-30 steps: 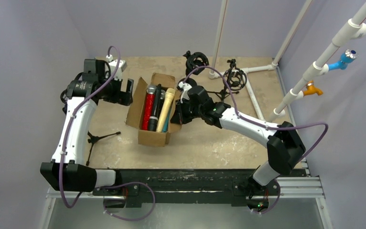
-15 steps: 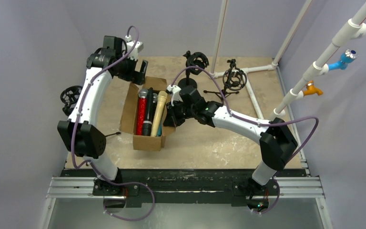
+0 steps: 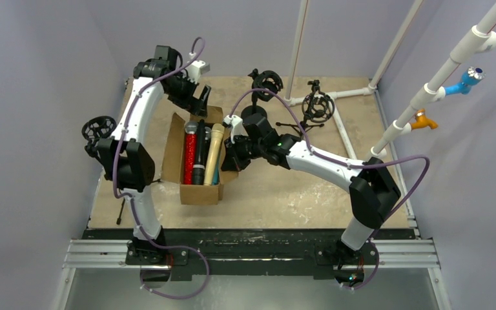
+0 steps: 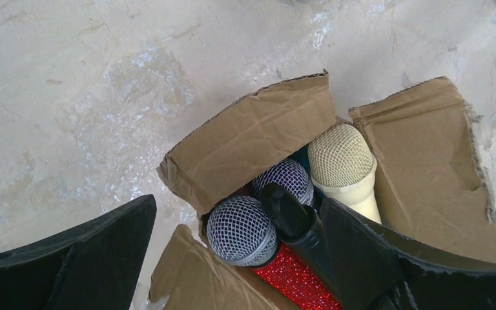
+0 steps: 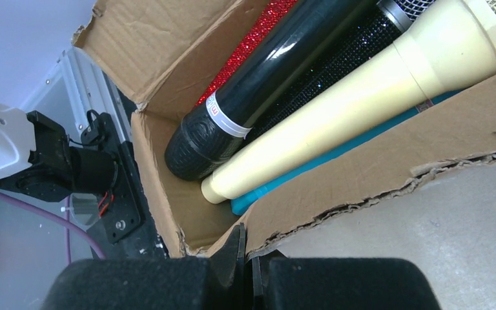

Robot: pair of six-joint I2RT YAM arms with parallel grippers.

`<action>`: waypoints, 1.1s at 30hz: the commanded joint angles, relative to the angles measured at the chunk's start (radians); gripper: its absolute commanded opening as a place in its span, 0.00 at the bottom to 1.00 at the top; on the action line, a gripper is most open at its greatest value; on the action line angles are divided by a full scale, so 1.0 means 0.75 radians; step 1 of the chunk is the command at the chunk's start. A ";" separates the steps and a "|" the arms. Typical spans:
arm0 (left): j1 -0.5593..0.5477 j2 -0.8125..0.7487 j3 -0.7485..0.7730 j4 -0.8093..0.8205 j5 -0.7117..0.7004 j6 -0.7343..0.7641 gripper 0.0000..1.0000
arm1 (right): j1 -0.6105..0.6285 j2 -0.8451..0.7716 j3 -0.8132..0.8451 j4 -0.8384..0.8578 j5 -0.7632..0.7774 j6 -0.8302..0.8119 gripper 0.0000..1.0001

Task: Attach the microphones to the stand

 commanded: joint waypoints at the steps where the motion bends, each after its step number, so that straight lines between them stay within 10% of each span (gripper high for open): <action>1: 0.000 0.032 0.070 0.009 0.002 0.038 1.00 | 0.024 0.014 -0.032 -0.079 -0.135 -0.098 0.00; 8: 0.023 0.073 0.079 0.134 -0.065 -0.128 1.00 | 0.025 0.016 -0.034 -0.067 -0.143 -0.138 0.00; 24: 0.165 0.203 0.069 0.123 0.612 -0.374 1.00 | 0.024 0.033 -0.013 -0.006 -0.206 -0.178 0.00; 33: 0.194 0.161 -0.007 0.039 0.764 -0.190 1.00 | 0.024 0.047 -0.001 0.016 -0.205 -0.160 0.00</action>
